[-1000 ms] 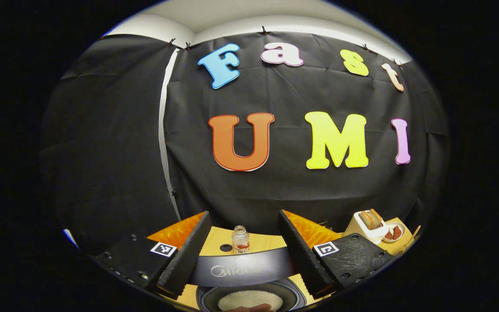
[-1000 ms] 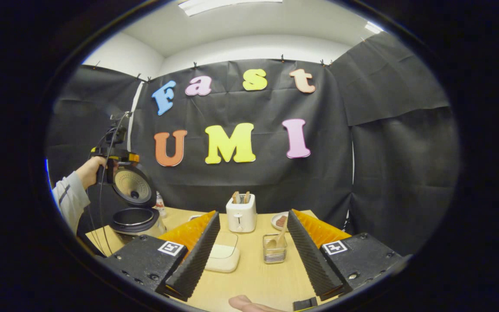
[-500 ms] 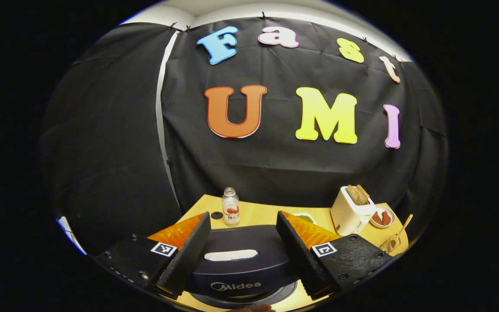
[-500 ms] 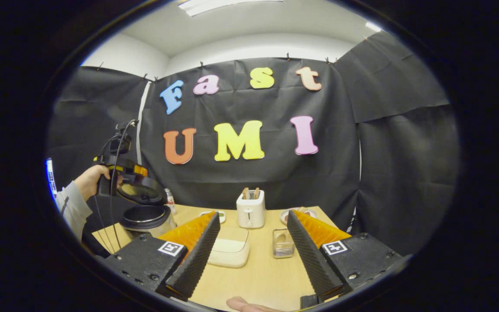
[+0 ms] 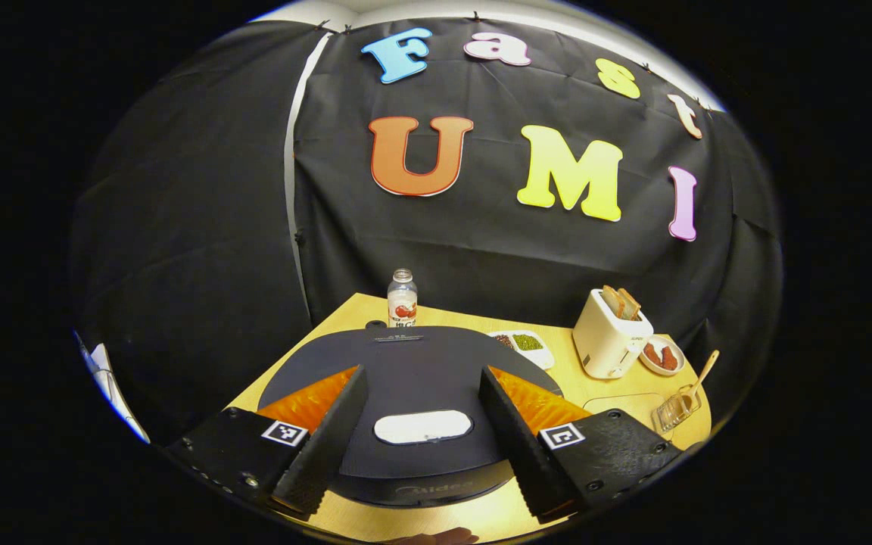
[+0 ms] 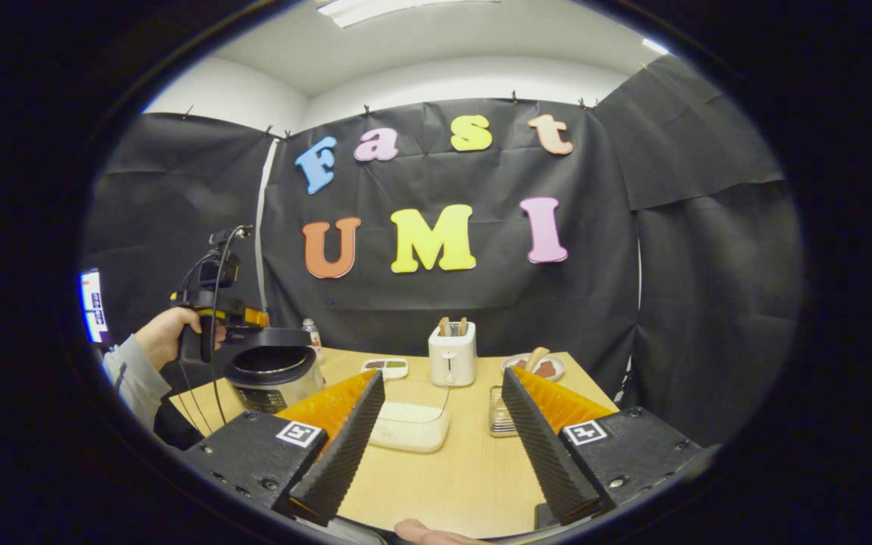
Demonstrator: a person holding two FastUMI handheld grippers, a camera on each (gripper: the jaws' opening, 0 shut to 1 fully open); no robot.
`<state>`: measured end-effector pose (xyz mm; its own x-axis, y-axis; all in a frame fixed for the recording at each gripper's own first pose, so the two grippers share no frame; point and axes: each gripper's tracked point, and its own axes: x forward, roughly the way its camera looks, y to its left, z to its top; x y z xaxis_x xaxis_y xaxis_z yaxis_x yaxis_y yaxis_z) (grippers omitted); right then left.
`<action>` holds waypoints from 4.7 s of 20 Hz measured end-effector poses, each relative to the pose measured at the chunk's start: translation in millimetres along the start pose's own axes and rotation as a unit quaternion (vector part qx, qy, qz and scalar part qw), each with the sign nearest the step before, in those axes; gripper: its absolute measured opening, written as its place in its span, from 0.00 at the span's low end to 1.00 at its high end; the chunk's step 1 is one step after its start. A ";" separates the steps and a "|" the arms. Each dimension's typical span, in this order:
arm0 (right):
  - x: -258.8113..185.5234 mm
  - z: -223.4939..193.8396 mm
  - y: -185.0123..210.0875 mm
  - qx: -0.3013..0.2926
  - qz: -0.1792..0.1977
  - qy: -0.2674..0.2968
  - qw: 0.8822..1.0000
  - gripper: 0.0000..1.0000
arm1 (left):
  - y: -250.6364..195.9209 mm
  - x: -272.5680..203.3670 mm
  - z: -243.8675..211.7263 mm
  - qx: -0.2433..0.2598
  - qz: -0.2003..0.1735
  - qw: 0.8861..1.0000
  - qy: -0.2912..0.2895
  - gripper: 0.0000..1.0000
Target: Close the left gripper, press the button to open the rice cooker; take a wooden spoon from the chopstick holder with the right hand, scoop a spoonful of rice and pour it into the rice cooker, then put the wooden spoon back into the chopstick holder.
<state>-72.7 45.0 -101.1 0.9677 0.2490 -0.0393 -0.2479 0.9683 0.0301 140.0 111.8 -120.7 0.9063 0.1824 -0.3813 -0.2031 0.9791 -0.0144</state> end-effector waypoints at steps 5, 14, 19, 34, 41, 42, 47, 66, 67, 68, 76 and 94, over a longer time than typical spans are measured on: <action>-15.5 0.4 -6.7 -0.002 -0.013 -0.009 1.000 1.00 | -3.3 -5.8 -37.7 0.009 0.010 0.999 0.048 0.96; -20.3 -8.4 2.2 0.003 0.007 0.004 1.000 0.96 | -5.9 -25.5 -61.1 0.011 0.017 0.998 0.067 0.96; -22.9 -16.4 2.6 0.008 0.008 0.011 1.000 1.00 | -3.8 -33.1 -65.9 0.008 0.024 0.999 0.023 0.96; -14.7 -31.6 16.0 0.025 0.014 0.033 0.999 1.00 | -5.0 -27.2 -68.3 0.007 0.054 0.983 -0.175 0.97; -18.1 -29.8 20.4 0.026 0.012 0.029 0.999 1.00 | -7.3 -25.4 -70.4 0.008 0.048 0.980 -0.192 0.97; -18.8 -29.2 19.6 0.023 0.010 0.028 0.999 1.00 | -7.3 -25.5 -68.9 0.009 0.045 0.980 -0.195 0.97; -23.5 -19.9 12.6 0.011 -0.009 0.016 1.000 1.00 | -1.5 -40.5 -63.0 -0.022 0.011 0.987 -0.161 0.95; -28.1 5.7 -18.9 -0.002 -0.051 -0.002 0.999 0.95 | -46.3 -232.8 -10.7 0.030 -0.077 0.975 -0.209 0.93; -29.0 8.1 -17.2 0.000 -0.049 -0.004 0.999 1.00 | -47.5 -242.0 -13.5 0.028 -0.081 0.974 -0.210 0.93; -31.1 9.1 -18.7 -0.001 -0.050 -0.005 0.999 0.95 | -49.7 -249.8 -16.9 0.028 -0.084 0.973 -0.211 0.93; -40.3 38.2 -35.4 -0.004 -0.079 -0.033 0.996 0.95 | -65.2 -297.6 -24.8 0.061 -0.096 0.960 -0.254 0.93; -47.7 49.0 -27.8 -0.011 -0.069 -0.033 0.997 1.00 | -78.3 -299.4 -30.3 0.057 -0.089 0.962 -0.251 0.95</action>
<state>-109.8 5.2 -51.1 0.9933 0.1130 0.0242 -0.1133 0.9935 0.0072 -126.6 -22.2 -33.4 0.9937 0.0034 0.1124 -0.0118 0.9972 0.0744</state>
